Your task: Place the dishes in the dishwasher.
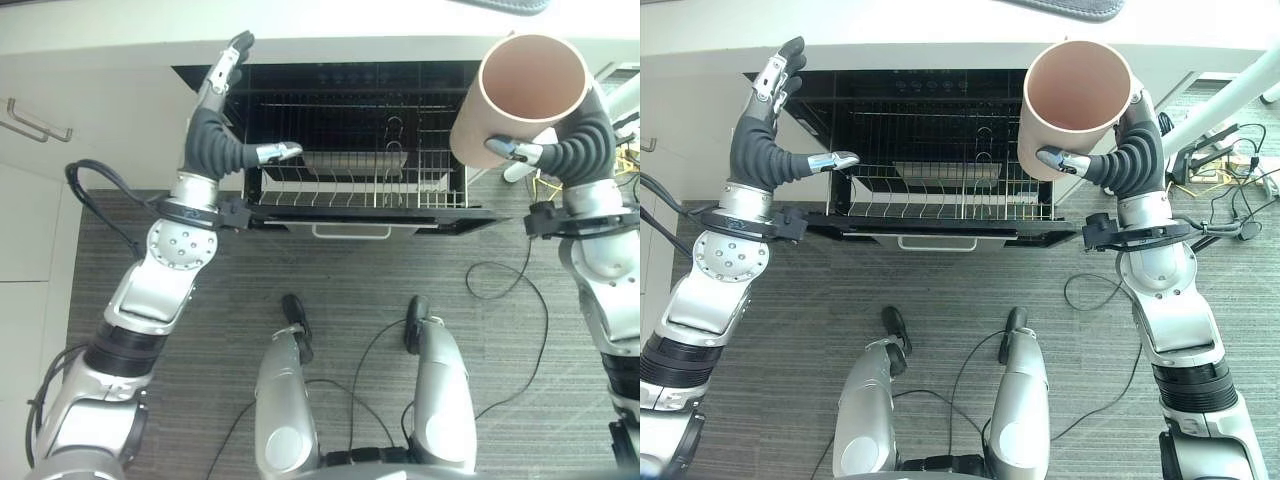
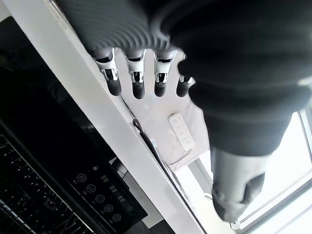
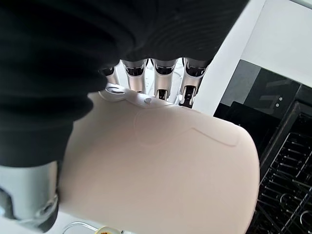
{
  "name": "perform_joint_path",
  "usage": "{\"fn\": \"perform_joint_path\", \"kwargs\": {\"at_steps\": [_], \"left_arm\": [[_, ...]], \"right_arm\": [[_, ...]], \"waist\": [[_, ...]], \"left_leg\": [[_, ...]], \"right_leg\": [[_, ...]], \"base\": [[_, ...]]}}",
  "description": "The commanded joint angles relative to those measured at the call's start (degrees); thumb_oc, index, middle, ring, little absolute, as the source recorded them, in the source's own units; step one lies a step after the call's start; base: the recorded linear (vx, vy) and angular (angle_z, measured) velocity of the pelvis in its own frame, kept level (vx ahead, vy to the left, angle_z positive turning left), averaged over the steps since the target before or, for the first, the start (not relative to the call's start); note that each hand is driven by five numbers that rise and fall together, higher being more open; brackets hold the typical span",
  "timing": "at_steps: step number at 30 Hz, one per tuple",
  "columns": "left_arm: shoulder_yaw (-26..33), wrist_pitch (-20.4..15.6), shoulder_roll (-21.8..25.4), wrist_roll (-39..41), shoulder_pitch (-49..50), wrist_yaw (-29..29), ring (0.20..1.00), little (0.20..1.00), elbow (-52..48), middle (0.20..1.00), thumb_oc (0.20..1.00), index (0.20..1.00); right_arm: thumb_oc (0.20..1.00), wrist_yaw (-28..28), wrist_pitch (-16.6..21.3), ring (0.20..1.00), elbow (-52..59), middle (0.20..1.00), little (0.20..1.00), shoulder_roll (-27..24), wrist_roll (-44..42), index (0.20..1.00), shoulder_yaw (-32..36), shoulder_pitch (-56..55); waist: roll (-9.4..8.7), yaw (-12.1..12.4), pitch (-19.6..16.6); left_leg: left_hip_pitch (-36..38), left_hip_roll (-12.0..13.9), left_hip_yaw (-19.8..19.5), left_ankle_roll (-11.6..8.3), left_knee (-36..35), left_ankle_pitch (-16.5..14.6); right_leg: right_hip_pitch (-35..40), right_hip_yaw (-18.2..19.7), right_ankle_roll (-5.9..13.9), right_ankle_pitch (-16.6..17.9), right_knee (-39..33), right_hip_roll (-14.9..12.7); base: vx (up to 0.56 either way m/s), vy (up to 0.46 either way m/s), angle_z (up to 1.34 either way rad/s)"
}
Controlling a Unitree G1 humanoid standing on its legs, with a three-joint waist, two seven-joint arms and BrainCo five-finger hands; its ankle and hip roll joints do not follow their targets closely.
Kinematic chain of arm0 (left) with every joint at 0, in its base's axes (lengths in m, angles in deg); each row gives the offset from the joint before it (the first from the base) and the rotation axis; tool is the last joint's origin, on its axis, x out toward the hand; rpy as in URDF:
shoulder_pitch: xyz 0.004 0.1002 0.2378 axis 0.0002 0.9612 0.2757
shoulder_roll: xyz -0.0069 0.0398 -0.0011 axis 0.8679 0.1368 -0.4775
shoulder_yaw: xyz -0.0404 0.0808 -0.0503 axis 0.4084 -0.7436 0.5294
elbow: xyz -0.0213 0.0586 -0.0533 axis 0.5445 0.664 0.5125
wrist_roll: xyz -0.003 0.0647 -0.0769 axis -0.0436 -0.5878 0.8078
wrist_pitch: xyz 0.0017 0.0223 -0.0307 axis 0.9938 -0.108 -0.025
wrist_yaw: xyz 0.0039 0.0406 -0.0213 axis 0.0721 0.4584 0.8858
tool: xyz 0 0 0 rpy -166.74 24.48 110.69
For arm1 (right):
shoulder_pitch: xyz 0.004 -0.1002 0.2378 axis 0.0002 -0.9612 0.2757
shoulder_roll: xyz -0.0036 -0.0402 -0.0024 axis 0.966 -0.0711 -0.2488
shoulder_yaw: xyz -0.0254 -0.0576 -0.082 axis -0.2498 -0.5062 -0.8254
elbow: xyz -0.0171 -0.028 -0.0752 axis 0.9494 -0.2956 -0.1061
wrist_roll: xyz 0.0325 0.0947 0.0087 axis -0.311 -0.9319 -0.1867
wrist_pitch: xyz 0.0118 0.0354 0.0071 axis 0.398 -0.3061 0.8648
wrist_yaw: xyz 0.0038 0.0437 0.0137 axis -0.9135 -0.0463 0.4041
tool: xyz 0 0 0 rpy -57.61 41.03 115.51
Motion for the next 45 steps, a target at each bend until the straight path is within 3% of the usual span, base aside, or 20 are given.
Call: {"fn": "perform_joint_path", "kwargs": {"at_steps": [1,7,14,19,25,28,37,45], "left_arm": [[0.06,-3.01,1.8,-2.55,1.46,1.87,1.0,1.0,-3.97,1.0,1.0,1.0],[-0.71,0.78,3.91,-3.51,1.37,6.86,1.0,1.0,-4.29,1.0,1.0,1.0],[-1.72,2.08,4.04,-4.57,4.33,8.82,1.0,1.0,-2.58,1.0,1.0,1.0],[-4.96,5.17,5.57,-7.28,4.91,14.71,1.0,1.0,2.13,1.0,1.0,1.0],[-9.74,14.07,9.55,-11.97,2.33,25.46,1.0,1.0,5.99,1.0,1.0,1.0],[-11.81,17.97,10.51,-18.44,1.66,30.79,1.0,1.0,7.67,1.0,1.0,1.0],[-15.23,19.14,8.61,-28.84,-0.46,30.13,1.0,1.0,15.57,1.0,1.0,1.0],[-19.69,20.09,4.26,-32.62,-3.17,31.77,1.0,1.0,24.32,1.0,1.0,1.0]], "right_arm": [[0.2,-1.87,3.25,0.2,5.69,0.2,0.2,-1.06,1.29,0.2,1.94,0.96],[0.2,-1.18,1.79,0.2,7.23,0.2,0.2,-1.16,1.88,0.2,2.16,1.98],[0.2,-1.63,1.59,0.2,5.08,0.2,0.2,-1.05,-0.02,0.2,1.37,0.64],[0.2,-0.75,0.51,0.2,0.38,0.2,0.2,-2.87,-1.72,0.2,0.25,1.35],[0.2,1.44,0.3,0.2,-0.73,0.2,0.2,-4.9,-2.14,0.2,-0.38,2.82],[0.2,2.65,0.68,0.2,-0.87,0.2,0.2,-5.75,-2.42,0.2,-0.48,3.12],[0.2,5.35,0.72,0.2,-0.89,0.2,0.2,-5.29,-1.15,0.2,-1.13,5.39],[0.2,10.07,-2.34,0.2,-2.72,0.2,0.2,-5.64,2.53,0.2,-2.92,9.32]], "waist": [[-0.58,-0.43,-7.03],[-0.15,-0.42,-6.23],[-0.09,0.02,-5.79],[0.17,0.21,-5.79],[0.6,-0.61,-5.54],[0.62,-0.94,-5.08],[0.17,-1.63,-4.55],[-0.5,-1.88,-4.62]], "left_leg": [[4.99,5.34,-3.64,-5.36,0.22,-5.45],[3.84,4.75,-4.0,-5.13,1.49,-6.66],[2.79,4.37,-4.44,-4.28,4.49,-9.22],[2.15,4.41,-5.13,-3.79,6.48,-10.82],[2.98,4.47,-4.38,-3.7,5.91,-10.83],[3.67,4.53,-3.96,-3.75,5.54,-11.04],[4.42,4.64,-2.91,-3.69,4.02,-10.25],[5.05,4.74,-2.31,-3.86,4.14,-10.77]], "right_leg": [[1.93,3.38,4.73,0.1,-4.84,-2.63],[-0.28,4.45,5.16,-0.29,-2.97,-2.87],[-2.33,5.62,5.04,-2.44,1.45,-3.43],[-3.62,6.24,4.83,-3.73,4.31,-3.9],[-3.46,6.51,5.0,-3.21,3.81,-3.72],[-2.87,6.4,5.1,-3.35,3.32,-3.61],[-2.22,6.13,4.68,-2.8,1.61,-2.56],[-1.12,5.67,4.36,-3.44,1.11,-2.29]], "base": [[-0.02,0.031,-0.01],[-0.01,0.039,-0.01],[-0.01,0.023,0.0],[0.0,0.004,-0.01],[0.01,0.051,-0.01],[0.0,0.01,-0.01],[0.0,0.001,0.0],[0.0,0.001,-0.04]]}}
